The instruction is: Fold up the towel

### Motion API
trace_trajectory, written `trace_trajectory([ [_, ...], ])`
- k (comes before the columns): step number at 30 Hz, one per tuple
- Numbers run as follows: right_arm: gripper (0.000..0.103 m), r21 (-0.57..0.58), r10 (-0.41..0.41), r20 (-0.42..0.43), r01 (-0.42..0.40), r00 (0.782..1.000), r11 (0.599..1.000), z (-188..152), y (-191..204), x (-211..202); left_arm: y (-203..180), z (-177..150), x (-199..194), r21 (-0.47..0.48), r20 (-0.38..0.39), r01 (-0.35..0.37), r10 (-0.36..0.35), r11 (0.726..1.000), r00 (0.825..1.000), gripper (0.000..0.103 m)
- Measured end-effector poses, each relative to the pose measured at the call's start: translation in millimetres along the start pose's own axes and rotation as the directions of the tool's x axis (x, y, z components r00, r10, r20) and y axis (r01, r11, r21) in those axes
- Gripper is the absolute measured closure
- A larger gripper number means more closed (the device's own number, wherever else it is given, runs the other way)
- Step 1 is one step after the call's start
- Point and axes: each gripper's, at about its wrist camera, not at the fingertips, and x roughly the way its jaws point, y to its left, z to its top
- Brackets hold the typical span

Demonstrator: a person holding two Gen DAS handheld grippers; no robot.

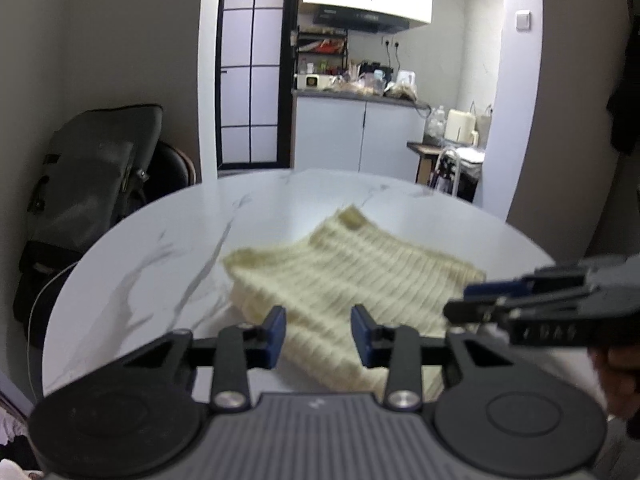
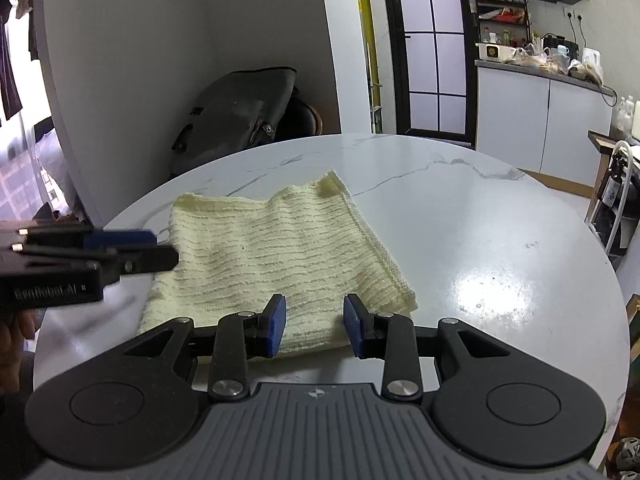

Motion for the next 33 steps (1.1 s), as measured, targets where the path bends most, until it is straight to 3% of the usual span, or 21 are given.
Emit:
trace_trajectory([
  [10,0.058,-0.012,0.008,0.011,-0.008,1.0,1.0,-3.9,10.0,-17.7,-9.1,-2.6,-10.6,-0.007,-0.001,0.032,-0.032,0.999,0.999,0.064],
  [21,0.057,0.001,-0.019,0.038,0.019,0.999,1.0,-20.0,24.2,-43.0,-13.5,-15.6,-29.7,-0.023,-0.008,0.041,-0.041,0.999,0.999,0.061],
  [24,0.056,0.01,-0.013,0.046,0.013,0.999,1.0,-25.5,28.3,-51.2,-18.2,-20.6,-37.3,0.002,-0.006,0.044,-0.044,0.999,0.999,0.055],
  [28,0.038,0.013,-0.01,0.067,0.009,0.998,1.0,-28.7,34.0,-60.5,-23.7,-26.3,-46.0,0.034,0.008,0.044,-0.045,0.998,0.999,0.045],
  [33,0.033,0.039,-0.037,0.124,0.033,0.992,0.999,-36.0,40.7,-72.7,-27.8,-30.4,-57.5,0.038,0.036,0.037,-0.039,0.999,0.999,0.031],
])
